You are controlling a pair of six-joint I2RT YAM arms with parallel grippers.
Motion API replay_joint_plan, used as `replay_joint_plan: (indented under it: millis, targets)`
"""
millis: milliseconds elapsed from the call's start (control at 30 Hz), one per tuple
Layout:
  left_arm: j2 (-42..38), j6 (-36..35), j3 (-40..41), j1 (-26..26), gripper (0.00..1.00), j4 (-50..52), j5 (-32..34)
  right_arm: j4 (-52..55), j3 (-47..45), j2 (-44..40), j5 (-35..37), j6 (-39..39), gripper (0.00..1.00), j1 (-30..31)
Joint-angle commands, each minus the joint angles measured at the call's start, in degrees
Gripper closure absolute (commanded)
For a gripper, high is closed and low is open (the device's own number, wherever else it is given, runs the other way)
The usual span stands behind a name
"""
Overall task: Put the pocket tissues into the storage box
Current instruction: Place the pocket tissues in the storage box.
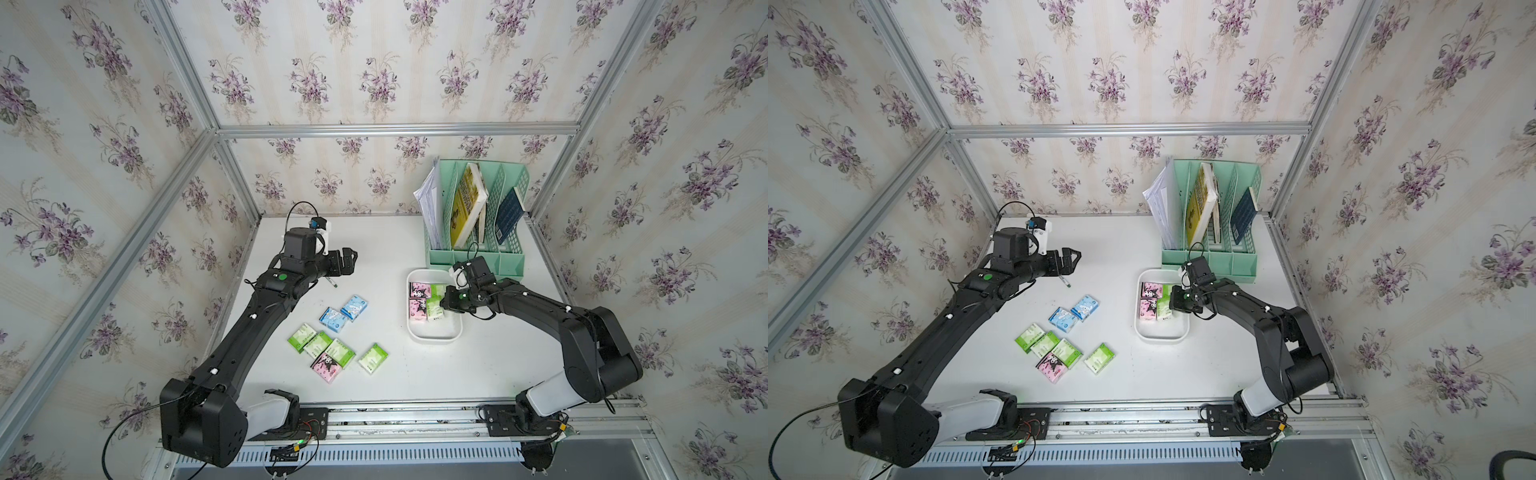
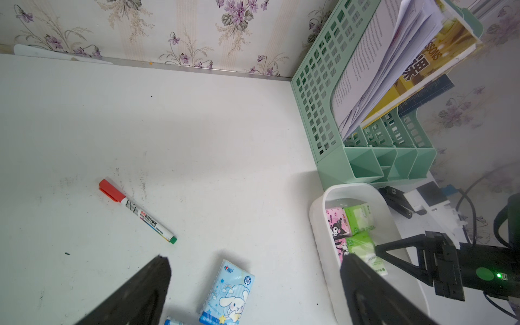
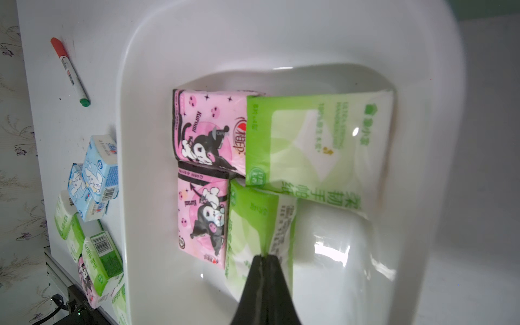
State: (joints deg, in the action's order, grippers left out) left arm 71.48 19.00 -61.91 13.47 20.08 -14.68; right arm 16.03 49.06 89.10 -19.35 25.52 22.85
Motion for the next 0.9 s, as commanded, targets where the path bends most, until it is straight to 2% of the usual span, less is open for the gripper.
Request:
replay_joint_plan:
  millis: [0, 200, 267, 433, 633, 867]
  targets:
    - [-0.2, -1.2, -0.6, -0.1, 0.01, 0.7, 0.8, -3.3, 0.3, 0.8, -0.5, 0.4, 1.0, 0.1]
    - [0.0, -1.3, -0.6, -0.1, 0.01, 0.8, 1.0, -4.3, 0.3, 2.3, -1.3, 0.9, 1.0, 0.3]
    - [0.0, -1.2, -0.6, 0.0, 0.01, 0.7, 1.0, -4.5, 0.4, 2.8, -1.3, 1.0, 0.96, 0.4]
    - [0.1, -1.2, -0.6, 0.0, 0.01, 0.8, 1.0, -4.2, 0.7, 3.4, -1.6, 0.8, 0.84, 0.5]
    - [0.1, -1.2, -0.4, 0.0, 0.01, 0.8, 1.0, -1.7, 2.3, 1.7, 0.2, -0.5, 0.54, 0.5]
    - [0.0, -1.1, -0.4, 0.0, 0.01, 0.8, 0.9, 3.3, 7.3, -1.3, 3.7, -3.4, 0.44, 0.6]
